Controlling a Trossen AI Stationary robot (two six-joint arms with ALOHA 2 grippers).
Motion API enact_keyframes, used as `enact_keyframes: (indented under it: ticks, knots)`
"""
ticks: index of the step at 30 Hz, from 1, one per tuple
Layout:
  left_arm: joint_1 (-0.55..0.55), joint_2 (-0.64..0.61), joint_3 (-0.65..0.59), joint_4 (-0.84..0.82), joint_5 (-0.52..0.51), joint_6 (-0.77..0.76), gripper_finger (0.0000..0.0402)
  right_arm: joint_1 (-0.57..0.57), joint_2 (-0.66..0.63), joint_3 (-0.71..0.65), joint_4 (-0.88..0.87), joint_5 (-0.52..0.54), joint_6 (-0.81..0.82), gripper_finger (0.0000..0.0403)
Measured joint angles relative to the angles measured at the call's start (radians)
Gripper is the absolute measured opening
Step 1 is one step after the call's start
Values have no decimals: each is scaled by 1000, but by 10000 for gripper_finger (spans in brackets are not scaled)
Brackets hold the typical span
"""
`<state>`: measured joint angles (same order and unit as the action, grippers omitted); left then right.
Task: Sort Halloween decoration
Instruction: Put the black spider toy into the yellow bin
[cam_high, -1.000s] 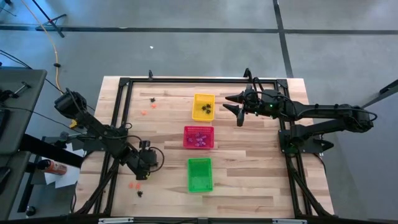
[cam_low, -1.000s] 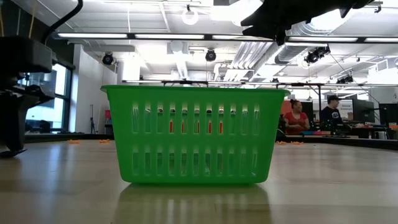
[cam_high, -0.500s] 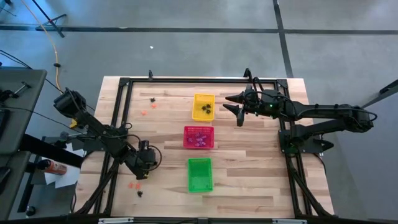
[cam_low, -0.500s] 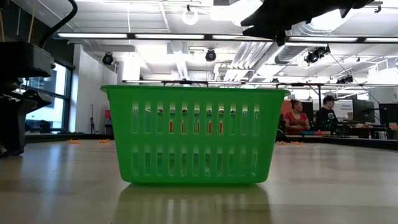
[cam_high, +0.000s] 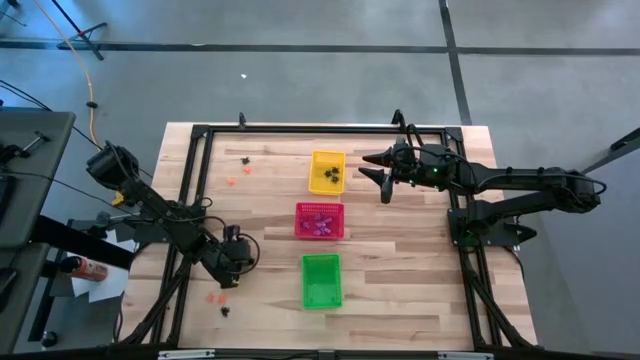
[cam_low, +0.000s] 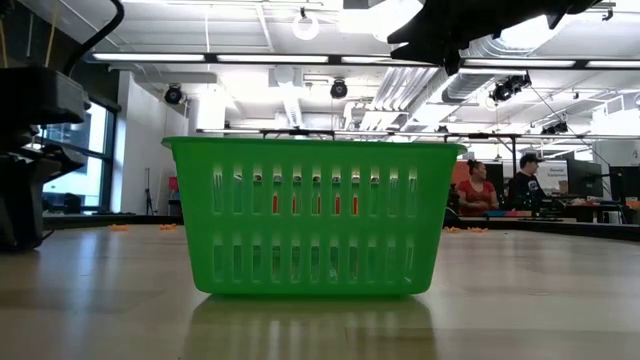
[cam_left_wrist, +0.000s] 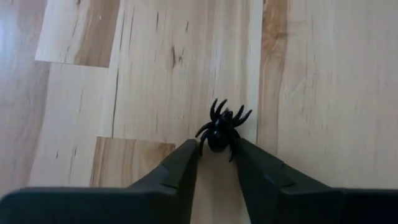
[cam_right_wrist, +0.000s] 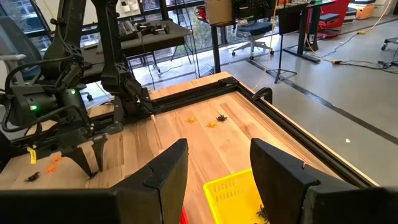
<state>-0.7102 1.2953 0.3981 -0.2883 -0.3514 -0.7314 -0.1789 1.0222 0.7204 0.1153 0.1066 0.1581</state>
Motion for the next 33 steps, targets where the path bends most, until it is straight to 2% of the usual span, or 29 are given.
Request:
enact_keyframes:
  ticks: [6,11,17,22,25,27,33]
  knots:
    - [2,0,-1,2,-19,-23,53,0,0,0,0,0,1,169]
    - [2,-17,-1,-5,-10,-24,35,0,0,0,0,0,1,169]
    - [12,-96,-2,-26,-1,-24,16,0,0,0,0,0,1,169]
    - [54,-189,-1,-39,-45,31,1,0,0,0,1,0,2,169]
    - [127,-248,0,-40,-85,77,7,0,0,0,1,0,2,169]
    - [212,-276,1,-53,-73,111,19,0,0,0,2,0,2,169]
    - [555,-300,25,-77,74,329,81,0,0,0,1,0,50,169]
